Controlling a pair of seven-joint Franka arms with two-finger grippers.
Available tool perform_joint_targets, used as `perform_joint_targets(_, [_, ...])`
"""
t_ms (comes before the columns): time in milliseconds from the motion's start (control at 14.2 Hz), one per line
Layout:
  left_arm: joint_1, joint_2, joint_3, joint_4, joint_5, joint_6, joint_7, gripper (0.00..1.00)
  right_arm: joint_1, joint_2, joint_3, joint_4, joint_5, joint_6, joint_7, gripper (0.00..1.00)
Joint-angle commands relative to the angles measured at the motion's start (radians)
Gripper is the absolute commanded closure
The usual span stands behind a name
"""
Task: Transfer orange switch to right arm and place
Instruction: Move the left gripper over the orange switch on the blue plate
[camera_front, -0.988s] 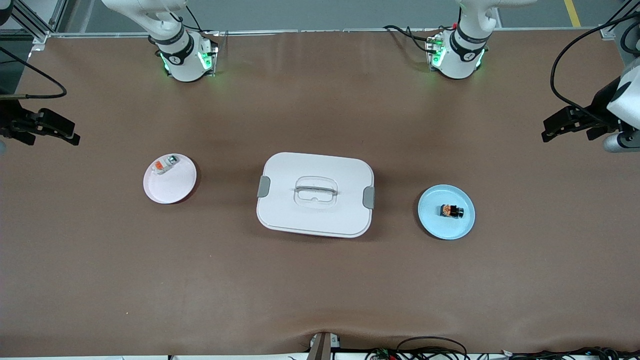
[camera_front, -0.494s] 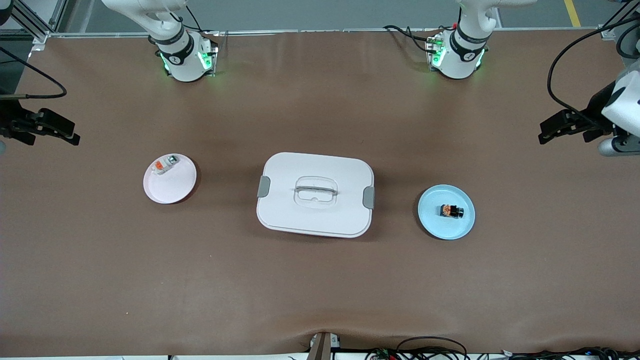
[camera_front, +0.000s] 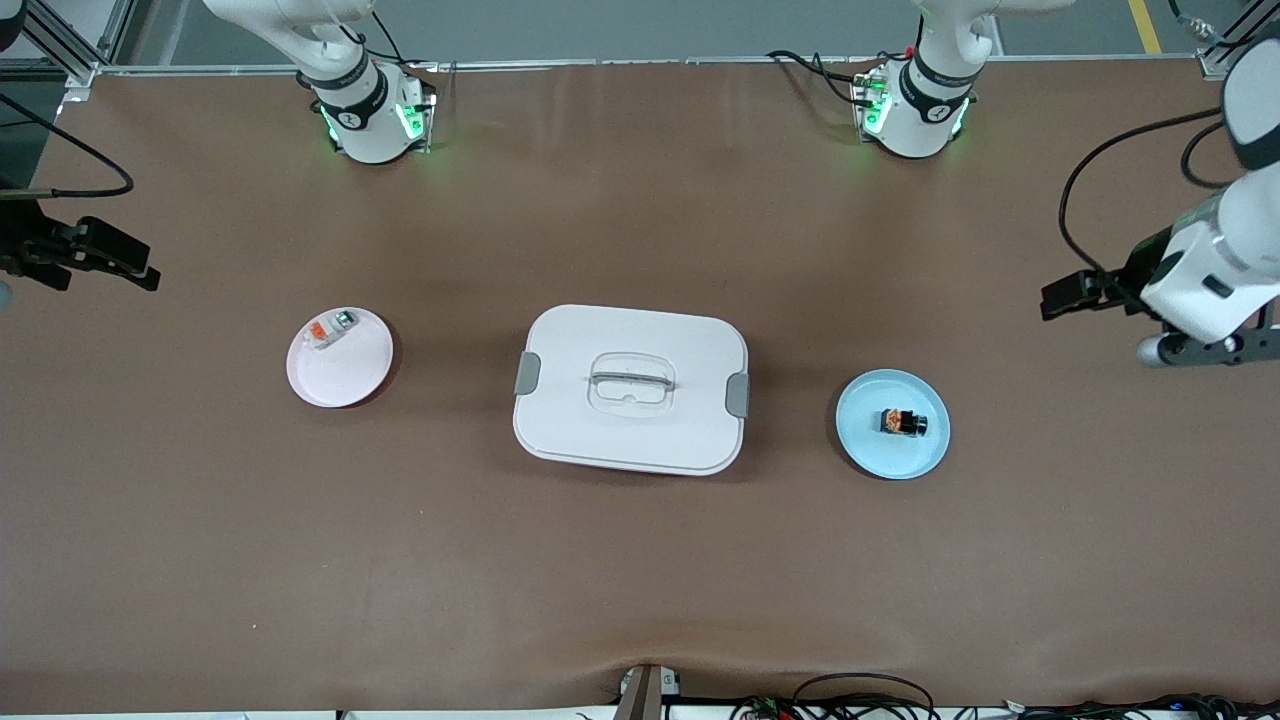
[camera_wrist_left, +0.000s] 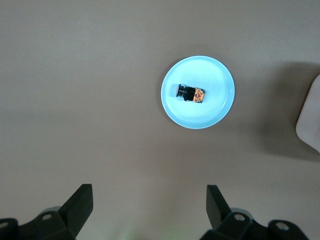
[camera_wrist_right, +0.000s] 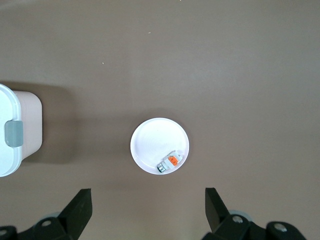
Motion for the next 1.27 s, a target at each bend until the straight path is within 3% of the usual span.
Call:
perform_joint_targets(0, [-0.004, 0.016, -0.012, -0.047, -0.011, 0.085, -0.011, 0.0, -0.013, -0.022, 0.006, -0.02, 0.008, 0.0, -0.007, 0.0])
perform_joint_targets(282, [-0.025, 0.079, -0.017, -0.084, -0.012, 0.188, -0.014, 0.0, -0.013, -0.022, 0.006, -0.02, 0.008, 0.0, -0.007, 0.0])
perform_joint_targets(565, [-0.049, 0.1, -0.018, -0.189, -0.011, 0.35, -0.014, 0.0, -0.011, -0.022, 0.006, -0.02, 0.008, 0.0, -0.007, 0.0])
perform_joint_targets(847, [-0.078, 0.197, -0.017, -0.206, -0.003, 0.468, -0.011, 0.0, -0.013, -0.022, 0.006, -0.02, 0.008, 0.0, -0.007, 0.0])
perform_joint_targets(1200, [-0.082, 0.24, -0.017, -0.283, -0.002, 0.614, 0.004, 0.0, -0.013, -0.022, 0.006, -0.02, 0.008, 0.0, -0.007, 0.0])
